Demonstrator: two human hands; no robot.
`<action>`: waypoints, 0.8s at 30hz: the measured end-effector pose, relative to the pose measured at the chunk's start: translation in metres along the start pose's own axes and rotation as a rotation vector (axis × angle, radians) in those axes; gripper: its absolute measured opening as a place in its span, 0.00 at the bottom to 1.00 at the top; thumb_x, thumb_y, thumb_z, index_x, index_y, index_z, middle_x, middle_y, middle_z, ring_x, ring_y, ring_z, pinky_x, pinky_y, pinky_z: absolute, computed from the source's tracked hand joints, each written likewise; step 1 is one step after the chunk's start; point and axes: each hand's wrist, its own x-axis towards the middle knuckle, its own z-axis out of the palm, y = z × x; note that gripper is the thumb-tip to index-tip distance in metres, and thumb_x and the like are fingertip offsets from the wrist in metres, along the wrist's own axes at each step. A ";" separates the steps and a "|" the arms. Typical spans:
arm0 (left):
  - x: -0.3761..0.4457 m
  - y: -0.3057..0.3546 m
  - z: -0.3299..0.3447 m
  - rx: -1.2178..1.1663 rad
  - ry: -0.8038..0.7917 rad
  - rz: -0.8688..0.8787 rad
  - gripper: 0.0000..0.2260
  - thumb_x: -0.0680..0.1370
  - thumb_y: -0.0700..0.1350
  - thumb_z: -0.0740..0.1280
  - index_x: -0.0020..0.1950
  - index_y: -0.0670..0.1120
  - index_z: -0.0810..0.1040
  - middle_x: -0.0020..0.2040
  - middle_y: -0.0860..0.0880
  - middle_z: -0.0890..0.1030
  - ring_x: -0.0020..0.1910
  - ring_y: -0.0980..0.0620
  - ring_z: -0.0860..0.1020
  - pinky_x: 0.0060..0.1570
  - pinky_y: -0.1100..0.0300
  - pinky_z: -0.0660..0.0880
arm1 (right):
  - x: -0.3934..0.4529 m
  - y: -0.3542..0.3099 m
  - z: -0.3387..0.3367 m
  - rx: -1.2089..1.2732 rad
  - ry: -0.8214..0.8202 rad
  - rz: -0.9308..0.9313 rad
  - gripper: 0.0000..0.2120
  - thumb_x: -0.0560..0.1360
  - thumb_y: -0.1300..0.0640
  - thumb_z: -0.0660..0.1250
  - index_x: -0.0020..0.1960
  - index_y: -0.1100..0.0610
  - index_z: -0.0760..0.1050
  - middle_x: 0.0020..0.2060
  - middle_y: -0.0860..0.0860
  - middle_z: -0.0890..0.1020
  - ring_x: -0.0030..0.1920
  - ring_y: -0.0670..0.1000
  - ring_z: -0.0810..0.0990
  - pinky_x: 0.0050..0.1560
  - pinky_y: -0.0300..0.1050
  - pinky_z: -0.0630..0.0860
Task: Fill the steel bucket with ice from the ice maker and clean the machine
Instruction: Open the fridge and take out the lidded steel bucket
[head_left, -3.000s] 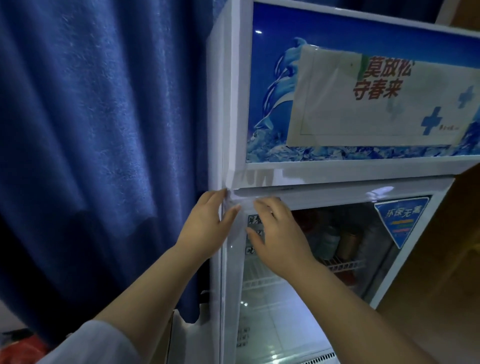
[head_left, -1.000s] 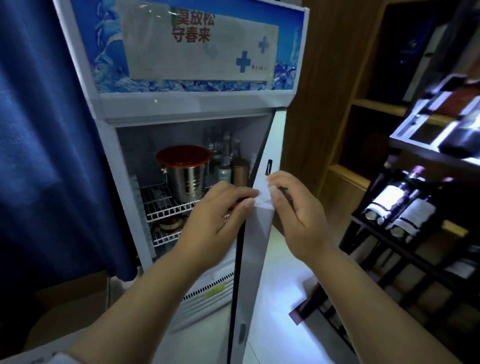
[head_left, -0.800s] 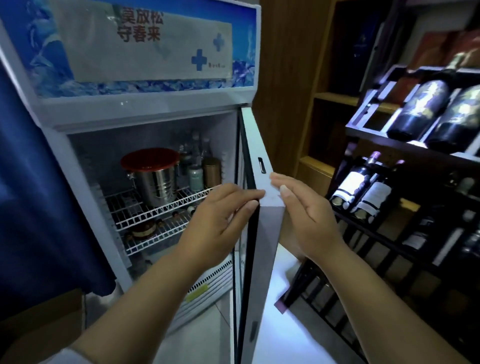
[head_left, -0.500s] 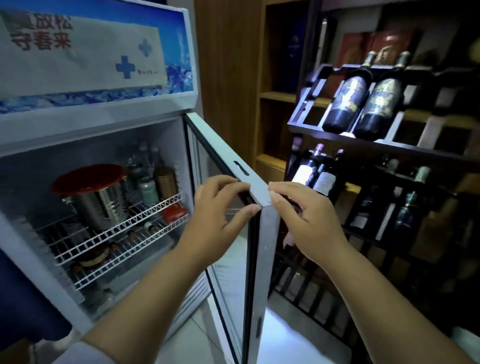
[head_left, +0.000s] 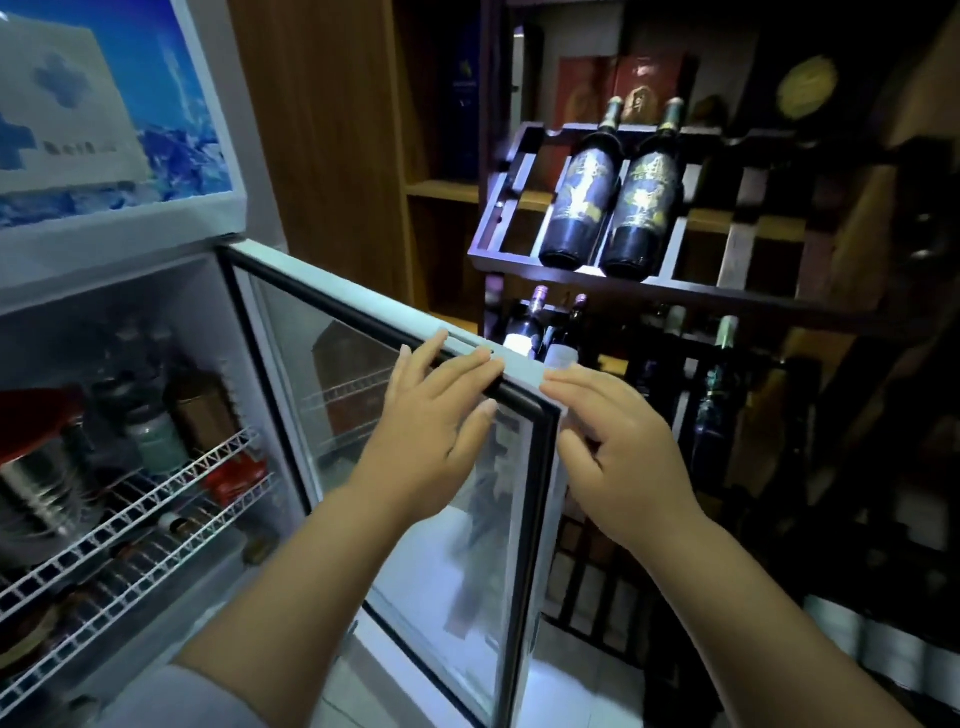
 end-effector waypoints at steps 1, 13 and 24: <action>0.008 -0.002 0.005 -0.013 -0.011 0.026 0.25 0.78 0.56 0.48 0.71 0.52 0.68 0.72 0.56 0.67 0.73 0.61 0.47 0.72 0.59 0.34 | 0.003 0.006 0.000 -0.021 -0.001 0.039 0.20 0.71 0.61 0.57 0.58 0.61 0.79 0.55 0.53 0.82 0.60 0.45 0.72 0.63 0.24 0.60; 0.083 -0.019 0.061 0.076 -0.026 0.140 0.23 0.77 0.53 0.55 0.70 0.48 0.71 0.69 0.50 0.73 0.71 0.48 0.66 0.70 0.49 0.57 | 0.036 0.066 0.016 -0.204 0.007 0.221 0.26 0.70 0.68 0.62 0.68 0.58 0.72 0.66 0.50 0.74 0.71 0.50 0.66 0.64 0.37 0.62; 0.118 -0.039 0.078 0.099 -0.035 0.235 0.24 0.75 0.53 0.57 0.66 0.43 0.75 0.66 0.48 0.76 0.67 0.44 0.72 0.63 0.50 0.64 | 0.053 0.095 0.026 -0.214 -0.105 0.345 0.32 0.74 0.66 0.62 0.76 0.52 0.59 0.75 0.43 0.59 0.75 0.44 0.56 0.68 0.34 0.56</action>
